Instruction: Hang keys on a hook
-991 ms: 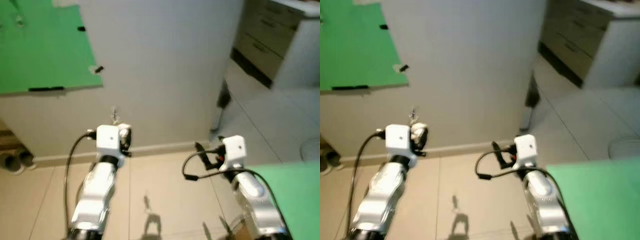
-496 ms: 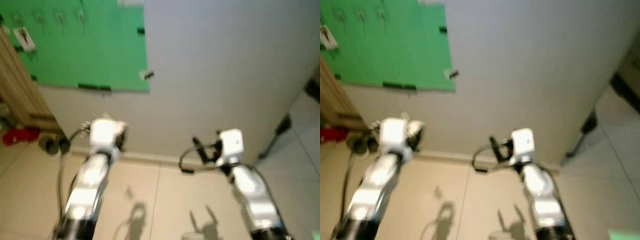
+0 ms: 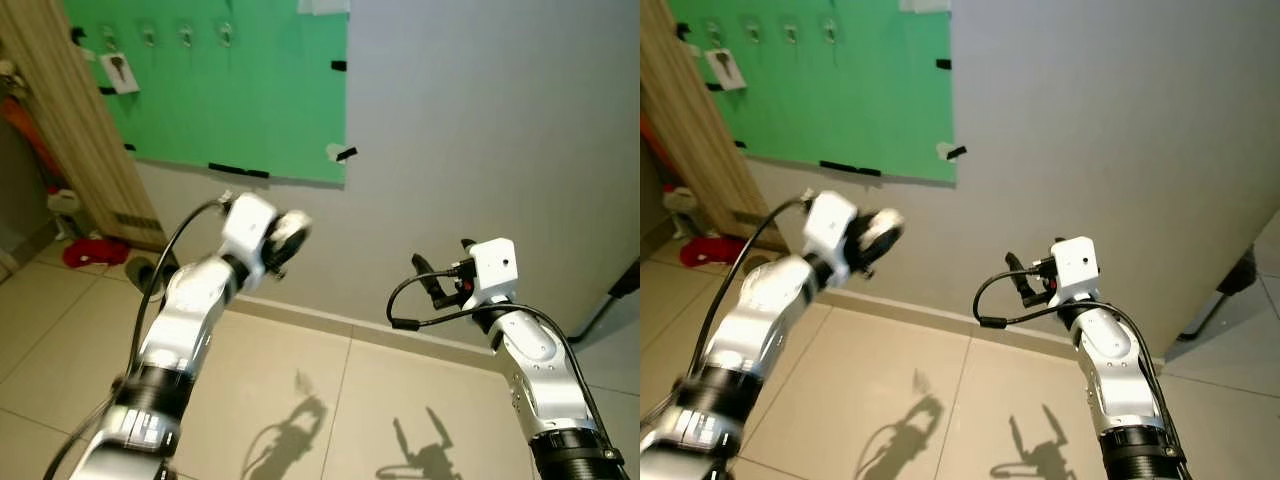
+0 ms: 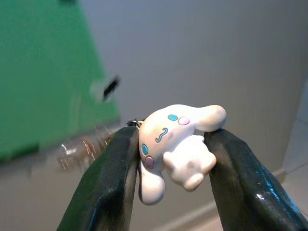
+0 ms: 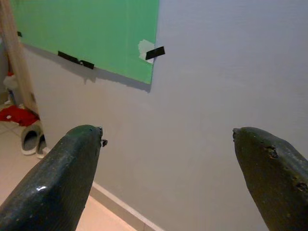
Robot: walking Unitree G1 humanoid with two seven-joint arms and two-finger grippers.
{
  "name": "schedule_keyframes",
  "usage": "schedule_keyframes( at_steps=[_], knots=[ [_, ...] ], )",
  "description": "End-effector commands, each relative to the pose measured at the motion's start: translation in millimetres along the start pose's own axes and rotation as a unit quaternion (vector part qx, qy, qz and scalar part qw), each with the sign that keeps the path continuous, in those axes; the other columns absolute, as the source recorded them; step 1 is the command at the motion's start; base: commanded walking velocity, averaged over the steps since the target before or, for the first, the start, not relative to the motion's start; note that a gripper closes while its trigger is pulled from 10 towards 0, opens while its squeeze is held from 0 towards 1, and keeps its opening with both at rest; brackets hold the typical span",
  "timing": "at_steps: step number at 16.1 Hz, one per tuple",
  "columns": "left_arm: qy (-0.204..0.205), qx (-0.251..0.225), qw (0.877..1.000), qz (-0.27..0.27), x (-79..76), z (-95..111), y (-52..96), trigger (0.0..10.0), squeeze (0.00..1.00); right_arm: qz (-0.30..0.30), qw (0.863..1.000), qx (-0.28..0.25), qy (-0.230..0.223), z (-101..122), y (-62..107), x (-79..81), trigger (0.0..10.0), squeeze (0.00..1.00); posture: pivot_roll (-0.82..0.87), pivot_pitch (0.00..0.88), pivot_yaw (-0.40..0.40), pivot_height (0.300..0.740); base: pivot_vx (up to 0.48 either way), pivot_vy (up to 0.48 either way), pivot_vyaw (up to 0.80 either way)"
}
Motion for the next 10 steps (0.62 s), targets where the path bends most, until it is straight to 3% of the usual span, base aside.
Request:
schedule_keyframes(
  at_steps=[1, 4, 5, 7, 8, 10],
  knots=[
    [-0.034, -0.016, 0.999, -0.027, 1.3, 10, -3.9, 10.0, 0.00, 0.016, 1.000, 0.008, 0.002, -2, 0.0, 5.7, 10.0, 0.00, -0.02, 0.000, 0.072, 0.740, 0.000, 0.000, 0.00],
    [-0.105, -0.078, 0.987, -0.095, -0.9, 54, -18.6, 10.0, 0.00, 0.096, 0.994, 0.039, -0.027, 1, 1.7, 29.3, 10.0, 0.00, -0.02, 0.000, 0.071, 0.740, 0.000, 0.000, 0.00],
    [-0.129, -0.101, 0.976, -0.140, -8.9, 68, -19.5, 10.0, 0.00, 0.132, 0.990, 0.045, -0.003, 7, 2.3, 39.7, 10.0, 0.00, -0.03, 0.000, 0.077, 0.740, 0.000, 0.000, 0.00],
    [-0.160, -0.120, 0.964, -0.176, -14.5, 79, -19.9, 10.0, 0.00, 0.152, 0.988, 0.035, 0.019, 23, 0.6, 43.1, 10.0, 0.00, -0.03, 0.000, 0.084, 0.740, 0.000, 0.000, 0.00],
    [-0.205, -0.104, 0.953, -0.197, -18.1, 74, -19.7, 10.0, 0.00, 0.161, 0.986, 0.032, 0.027, 31, 1.2, 43.7, 10.0, 0.00, -0.03, 0.000, 0.082, 0.740, 0.000, 0.000, 0.00],
    [-0.240, -0.089, 0.937, -0.239, -25.6, 66, -16.0, 10.0, 0.00, 0.178, 0.982, 0.040, 0.043, 36, 4.2, 45.6, 10.0, 0.00, -0.03, 0.000, 0.082, 0.740, 0.000, 0.000, 0.00]
  ],
)
Point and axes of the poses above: a point about 5 cm out from each wrist's last joint towards the gripper, its own y axis pointing back from the gripper into the wrist, its own z axis along the axis of the wrist's last joint, x = y × z, the point moved 6 cm from there along -y, pointing out of the wrist towards the gripper, and after that the axes turned 13 degrees about -y, right-handed, at the moved point
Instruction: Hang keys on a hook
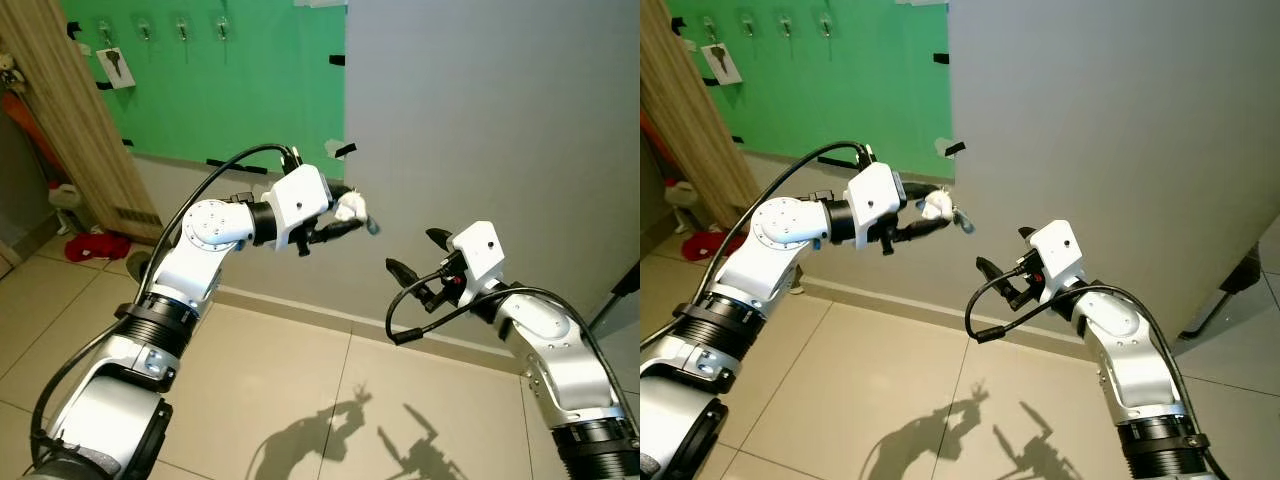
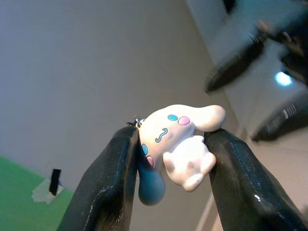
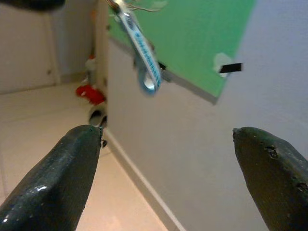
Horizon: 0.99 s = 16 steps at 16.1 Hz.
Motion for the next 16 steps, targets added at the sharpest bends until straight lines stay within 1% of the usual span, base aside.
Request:
schedule_keyframes(
  at_steps=[1, 2, 3, 6, 8, 10, 11, 12, 15, 16],
  knots=[
    [-0.017, 0.000, 0.999, -0.032, -2.8, 2, 0.4, 10.0, 0.00, 0.019, 1.000, -0.001, 0.014, 9, -0.3, 5.7, 10.0, 0.00, -0.04, 0.000, 0.082, 0.740, 0.000, 0.000, 0.00],
    [-0.015, -0.002, 0.999, -0.047, -3.9, 1, 1.8, 10.0, 0.00, 0.029, 0.999, 0.005, 0.033, 18, 4.0, 4.3, 10.0, 0.00, -0.04, 0.000, 0.082, 0.740, 0.000, 0.000, 0.00],
    [-0.013, -0.002, 0.999, -0.053, -3.9, 0, 2.7, 10.0, 0.00, 0.032, 0.999, 0.004, 0.040, 24, 5.5, 2.3, 10.0, 0.00, -0.04, 0.000, 0.083, 0.740, 0.000, 0.000, 0.00],
    [-0.008, 0.000, 0.998, -0.061, -2.7, -4, 6.2, 10.0, 0.00, 0.044, 0.998, 0.005, 0.049, 33, 5.8, 3.4, 10.0, 0.00, -0.04, 0.000, 0.085, 0.740, 0.000, 0.000, 0.00],
    [-0.004, -0.007, 0.998, -0.067, -0.4, -2, 8.3, 10.0, 0.00, 0.066, 0.996, 0.011, 0.057, 36, 4.0, 11.5, 10.0, 0.00, -0.04, 0.000, 0.087, 0.740, 0.000, 0.000, 0.00],
    [-0.003, -0.019, 0.997, -0.070, 2.5, 2, 7.1, 10.0, 0.00, 0.082, 0.994, 0.016, 0.064, 38, 0.7, 18.8, 10.0, 0.00, -0.05, 0.000, 0.088, 0.740, 0.000, 0.000, 0.00],
    [-0.004, -0.026, 0.997, -0.072, 4.2, 5, 5.2, 10.0, 0.00, 0.092, 0.993, 0.016, 0.066, 39, -3.5, 23.6, 10.0, 0.00, -0.05, 0.000, 0.089, 0.740, 0.000, 0.000, 0.00],
    [-0.004, -0.027, 0.997, -0.072, 4.9, 6, 4.5, 10.0, 0.00, 0.096, 0.993, 0.015, 0.067, 40, -5.4, 25.7, 10.0, 0.00, -0.05, 0.000, 0.090, 0.740, 0.000, 0.000, 0.00],
    [-0.005, -0.027, 0.997, -0.069, 10.1, 6, 5.2, 10.0, 0.00, 0.120, 0.991, 0.012, 0.065, 42, -10.8, 40.6, 10.0, 0.00, -0.05, 0.000, 0.093, 0.740, 0.000, 0.000, 0.00],
    [-0.003, -0.028, 0.997, -0.067, 11.3, 6, 5.4, 10.0, 0.00, 0.123, 0.990, 0.011, 0.064, 41, -11.5, 42.8, 10.0, 0.00, -0.05, 0.000, 0.093, 0.740, 0.000, 0.000, 0.00]
  ],
)
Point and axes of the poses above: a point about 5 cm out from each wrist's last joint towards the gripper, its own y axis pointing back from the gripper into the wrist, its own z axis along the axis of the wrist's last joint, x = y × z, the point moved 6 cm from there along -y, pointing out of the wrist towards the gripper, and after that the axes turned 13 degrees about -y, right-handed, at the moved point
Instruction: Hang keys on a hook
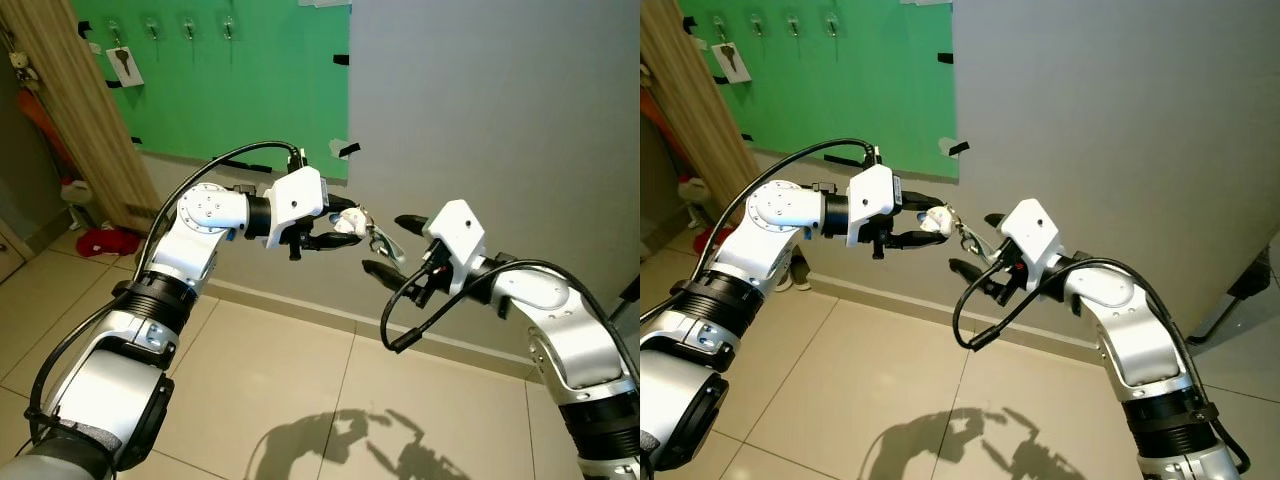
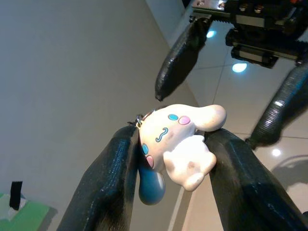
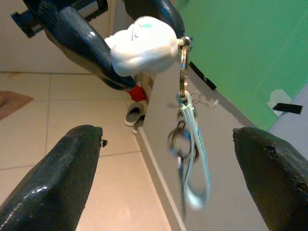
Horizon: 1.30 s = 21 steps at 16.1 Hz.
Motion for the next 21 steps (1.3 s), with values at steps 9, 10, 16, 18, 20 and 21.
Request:
schedule_keyframes(
  at_steps=[9, 10, 16, 18, 20, 21],
  knots=[
    [0.261, -0.035, 0.902, 0.343, 17.6, -45, 50.1, 10.0, 0.00, -0.270, 0.949, -0.098, -0.131, -25, 18.3, -43.2, 10.0, 0.00, -0.04, 0.000, 0.105, 0.740, 0.000, 0.000, 0.00],
    [0.298, -0.017, 0.876, 0.379, 15.8, -58, 56.2, 10.0, 0.00, -0.275, 0.947, -0.098, -0.136, -29, 18.0, -41.1, 10.0, 0.00, -0.04, 0.000, 0.105, 0.740, 0.000, 0.000, 0.00],
    [0.355, 0.014, 0.834, 0.423, -6.2, -73, 61.2, 10.0, 0.00, -0.280, 0.942, -0.103, -0.150, -38, 8.7, -31.0, 10.0, 0.00, -0.01, 0.000, 0.089, 0.740, 0.000, 0.060, 0.00],
    [0.367, 0.017, 0.820, 0.439, -7.9, -71, 62.8, 10.0, 0.00, -0.284, 0.941, -0.104, -0.153, -40, 9.4, -31.5, 10.0, 0.00, -0.01, 0.000, 0.086, 0.740, 0.000, 0.480, 0.00],
    [0.375, 0.021, 0.816, 0.440, -11.2, -70, 60.3, 10.0, 0.00, -0.284, 0.941, -0.104, -0.152, -41, 9.0, -30.7, 10.0, 0.00, -0.01, 0.000, 0.083, 0.740, 0.000, 0.480, 0.00],
    [0.377, 0.021, 0.815, 0.439, -12.2, -69, 58.7, 10.0, 0.00, -0.286, 0.940, -0.104, -0.153, -41, 8.9, -30.9, 10.0, 0.00, -0.01, 0.000, 0.081, 0.740, 0.000, 0.480, 0.00]
  ],
)
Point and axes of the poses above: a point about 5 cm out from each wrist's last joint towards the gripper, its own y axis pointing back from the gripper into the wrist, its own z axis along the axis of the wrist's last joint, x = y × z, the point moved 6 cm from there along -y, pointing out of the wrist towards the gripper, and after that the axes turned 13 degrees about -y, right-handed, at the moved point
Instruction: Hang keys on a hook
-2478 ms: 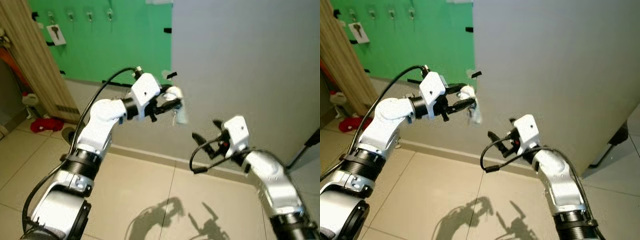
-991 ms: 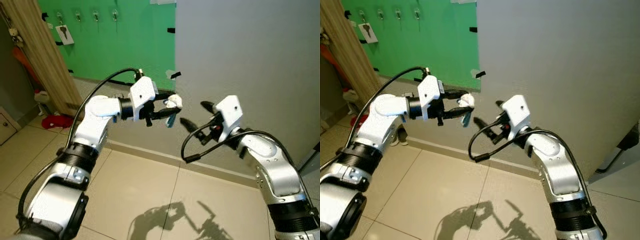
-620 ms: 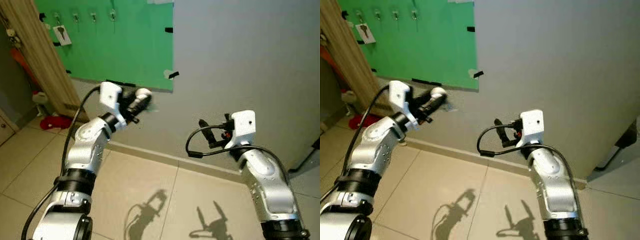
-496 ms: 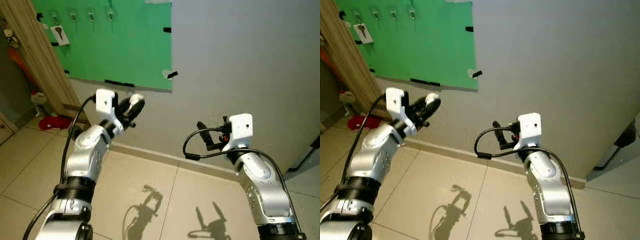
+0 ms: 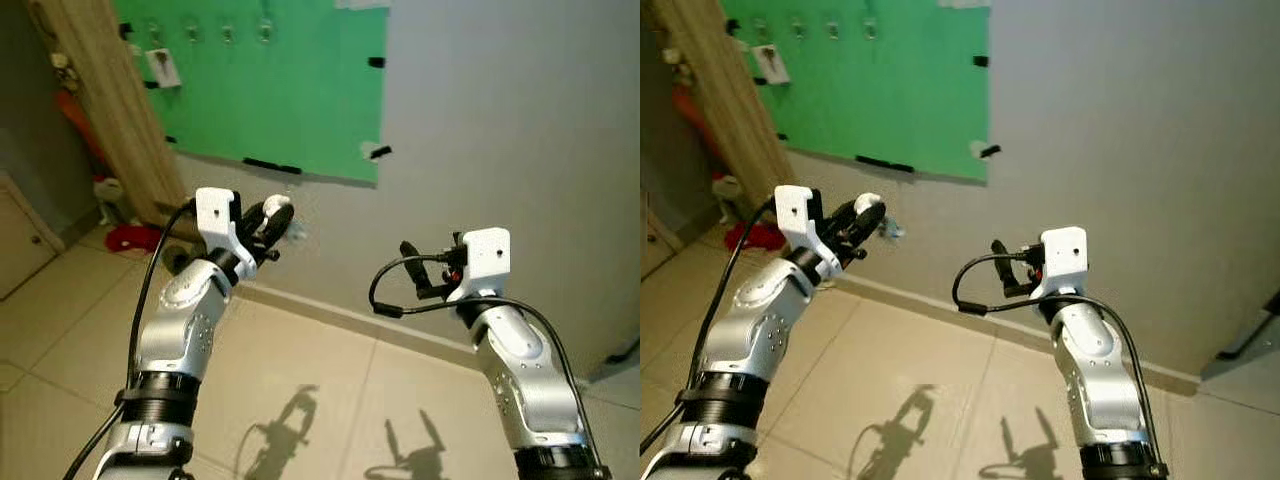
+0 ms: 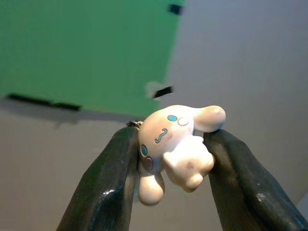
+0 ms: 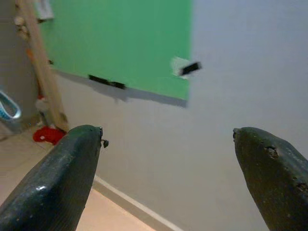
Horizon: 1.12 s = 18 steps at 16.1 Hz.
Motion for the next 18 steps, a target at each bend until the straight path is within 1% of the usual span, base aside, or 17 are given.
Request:
schedule_keyframes(
  at_steps=[1, 3, 4, 5, 7, 8, 9, 10, 12, 13, 14, 15, 17, 18],
  knots=[
    [-0.002, -0.005, 1.000, -0.001, 2.8, 6, 1.7, 10.0, 0.00, 0.005, 1.000, -0.002, -0.002, -1, -1.9, 5.9, 10.0, 0.00, -0.01, 0.000, 0.083, 0.740, 0.000, 0.480, 0.00],
    [-0.019, 0.002, 1.000, -0.021, -0.6, 7, 1.0, 10.0, 0.00, 0.003, 1.000, -0.003, -0.001, -3, -2.3, 5.5, 10.0, 0.00, -0.01, 0.000, 0.087, 0.740, 0.000, 0.480, 0.00],
    [-0.026, 0.008, 0.999, -0.021, -0.1, 7, 0.9, 10.0, 0.00, 0.000, 1.000, -0.001, -0.004, -4, -2.1, 4.6, 10.0, 0.00, -0.01, 0.000, 0.089, 0.740, 0.000, 0.480, -0.80],
    [-0.030, 0.011, 0.999, -0.018, 1.0, 6, 0.4, 10.0, 0.00, -0.002, 1.000, 0.002, -0.003, -5, -2.0, 3.9, 10.0, 0.00, -0.01, 0.000, 0.091, 0.740, 0.000, 0.480, -0.80],
    [-0.053, 0.020, 0.998, 0.002, 7.2, 5, -1.2, 10.0, 0.00, -0.005, 1.000, 0.003, -0.001, -8, -1.3, 2.3, 10.0, 0.00, -0.01, 0.000, 0.095, 0.740, 0.000, 0.480, -0.80],
    [-0.069, 0.030, 0.997, 0.014, 10.3, 2, -2.3, 10.0, 0.00, -0.010, 1.000, 0.003, -0.004, -9, -0.5, 0.7, 10.0, 0.00, -0.02, 0.000, 0.097, 0.740, 0.000, 0.000, -0.80],
    [-0.075, 0.037, 0.996, 0.013, 9.9, 0, -3.1, 10.0, 0.00, -0.014, 1.000, 0.001, -0.003, -9, 0.2, -1.5, 10.0, 0.00, -0.02, 0.000, 0.101, 0.740, 0.000, 0.000, -0.80],
    [-0.089, 0.047, 0.995, 0.005, 9.3, -1, -4.3, 10.0, 0.00, -0.022, 1.000, 0.007, 0.006, -12, 1.0, -6.9, 10.0, 0.00, -0.02, 0.000, 0.103, 0.740, 0.000, 0.000, 0.00],
    [-0.106, 0.054, 0.993, 0.002, 11.4, -1, -5.1, 10.0, 0.00, -0.017, 1.000, 0.007, 0.012, -11, 0.6, -6.9, 10.0, 0.00, -0.02, 0.000, 0.104, 0.740, 0.000, 0.000, 0.00],
    [-0.131, 0.059, 0.990, -0.010, 13.1, 2, -6.9, 10.0, 0.00, -0.012, 1.000, 0.005, 0.014, -8, -0.3, -7.5, 10.0, 0.00, -0.02, 0.000, 0.103, 0.740, 0.000, 0.000, 0.00],
    [-0.135, 0.060, 0.989, -0.014, 13.4, 3, -7.5, 10.0, 0.00, -0.010, 1.000, 0.005, 0.015, -7, -0.5, -7.4, 10.0, 0.00, -0.02, 0.000, 0.103, 0.740, 0.000, 0.000, 0.00],
    [-0.146, 0.060, 0.987, -0.028, 12.8, 7, -9.1, 10.0, 0.00, -0.003, 1.000, 0.005, 0.018, -6, -1.3, -6.2, 10.0, 0.00, -0.02, 0.000, 0.100, 0.740, 0.000, 0.000, 0.00],
    [-0.196, 0.066, 0.976, -0.068, 14.3, 13, -13.0, 10.0, 0.00, 0.018, 1.000, 0.008, 0.021, -4, -4.2, -1.2, 10.0, 0.00, -0.01, 0.000, 0.099, 0.740, 0.000, 0.000, 0.00],
    [-0.208, 0.070, 0.972, -0.079, 13.7, 14, -13.4, 10.0, 0.00, 0.022, 0.999, 0.009, 0.023, -4, -4.6, -0.2, 10.0, 0.00, -0.01, 0.000, 0.100, 0.740, 0.000, 0.000, 0.00]
  ],
)
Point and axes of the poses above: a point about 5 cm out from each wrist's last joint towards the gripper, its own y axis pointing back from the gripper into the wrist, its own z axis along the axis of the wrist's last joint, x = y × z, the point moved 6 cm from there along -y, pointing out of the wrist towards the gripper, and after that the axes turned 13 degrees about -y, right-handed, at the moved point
